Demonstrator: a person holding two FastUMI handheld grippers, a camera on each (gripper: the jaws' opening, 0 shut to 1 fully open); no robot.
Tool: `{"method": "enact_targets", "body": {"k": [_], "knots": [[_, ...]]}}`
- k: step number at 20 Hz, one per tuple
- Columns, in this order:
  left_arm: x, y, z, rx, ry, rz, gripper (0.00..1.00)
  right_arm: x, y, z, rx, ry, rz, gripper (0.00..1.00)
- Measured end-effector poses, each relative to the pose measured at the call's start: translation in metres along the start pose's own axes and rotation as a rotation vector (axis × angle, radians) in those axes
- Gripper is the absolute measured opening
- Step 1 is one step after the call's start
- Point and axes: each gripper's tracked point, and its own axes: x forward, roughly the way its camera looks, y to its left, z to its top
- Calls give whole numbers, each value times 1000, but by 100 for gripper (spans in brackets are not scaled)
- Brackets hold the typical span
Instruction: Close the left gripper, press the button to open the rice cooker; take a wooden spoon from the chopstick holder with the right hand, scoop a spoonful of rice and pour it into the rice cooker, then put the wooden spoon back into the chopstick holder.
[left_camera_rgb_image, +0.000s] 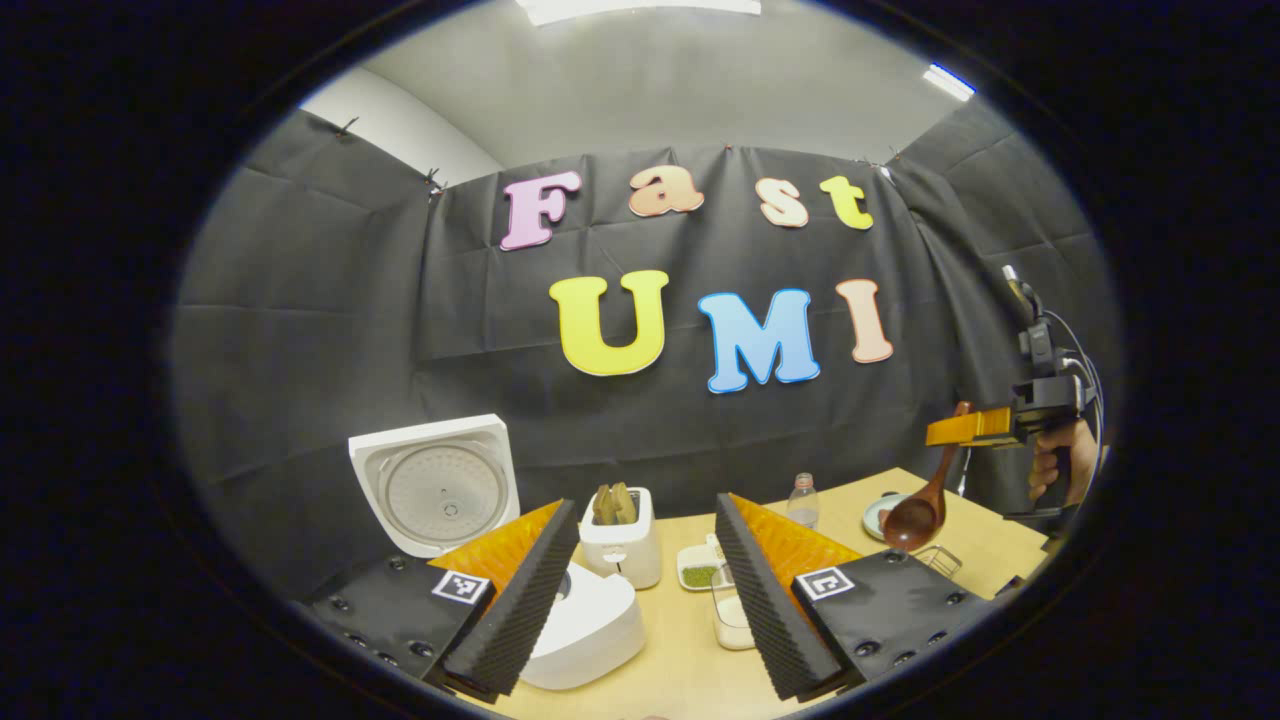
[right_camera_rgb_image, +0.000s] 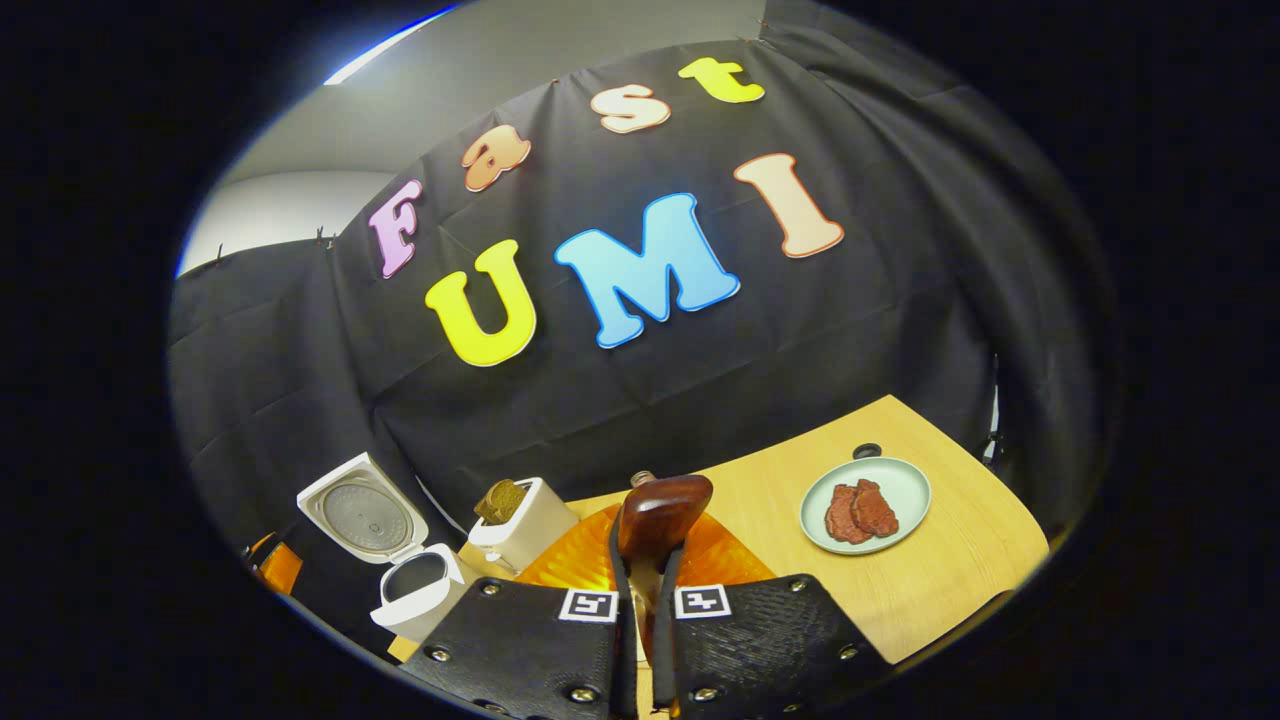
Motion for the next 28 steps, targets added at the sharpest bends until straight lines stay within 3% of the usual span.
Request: {"method": "enact_targets", "body": {"k": [5,6,10,12,15,16,17,19,20,26,28], "knots": [[-2,18,-13,-10,16,-17,93,35,34,-22,-128,7,19,6],[-1,22,-17,-7,19,-16,98,44,41,-29,-145,15,27,6],[-2,39,-27,3,37,-15,98,76,55,-64,-192,62,46,6],[-3,48,-30,-1,45,-7,94,93,51,-88,-202,102,38,6],[-2,62,-38,-17,64,6,94,116,43,-125,-218,159,13,6],[-3,66,-41,-21,68,9,98,123,40,-137,-229,180,3,6],[-3,69,-44,-24,75,10,93,128,37,-148,-243,198,-4,7],[-3,73,-49,-31,81,11,93,135,33,-169,-259,234,-17,7],[-3,76,-54,-35,92,14,98,137,34,-179,-258,253,-20,6],[-1,84,-69,-34,128,27,98,139,71,-210,-203,292,50,7],[-1,86,-72,-40,138,33,94,142,82,-216,-140,303,71,7]]}}
